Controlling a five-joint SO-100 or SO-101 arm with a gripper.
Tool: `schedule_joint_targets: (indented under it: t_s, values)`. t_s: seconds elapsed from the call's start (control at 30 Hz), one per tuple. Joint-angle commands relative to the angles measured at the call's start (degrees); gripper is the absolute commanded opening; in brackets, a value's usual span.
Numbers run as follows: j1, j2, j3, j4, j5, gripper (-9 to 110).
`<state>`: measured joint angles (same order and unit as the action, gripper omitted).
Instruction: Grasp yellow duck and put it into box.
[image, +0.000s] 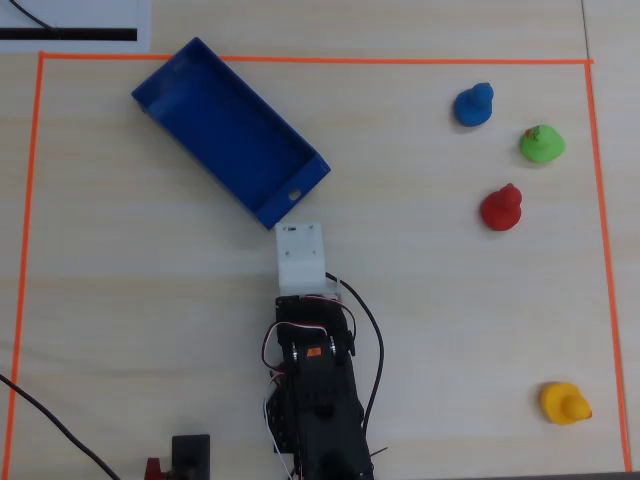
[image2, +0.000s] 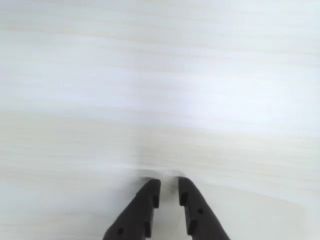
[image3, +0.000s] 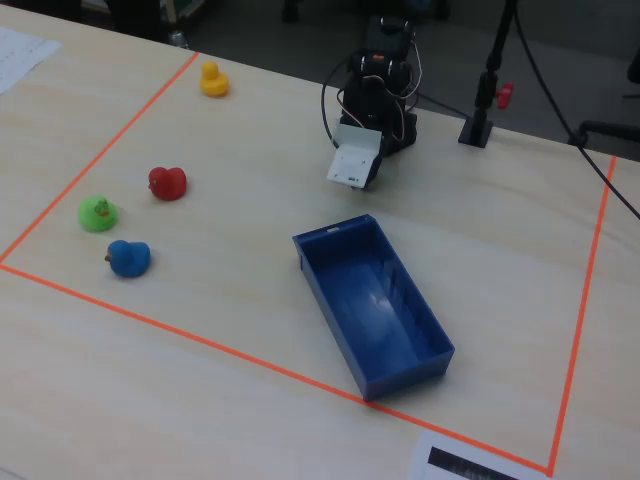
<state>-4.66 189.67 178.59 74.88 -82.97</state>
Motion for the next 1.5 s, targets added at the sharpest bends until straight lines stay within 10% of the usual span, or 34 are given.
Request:
schedule_joint_targets:
  t_s: [0.0, 1.47]
  values:
    - [-0.35, 0.00, -0.35, 1.05, 0.53, 2]
    - [1.41, 0.00, -0.44, -7.21, -0.09, 0]
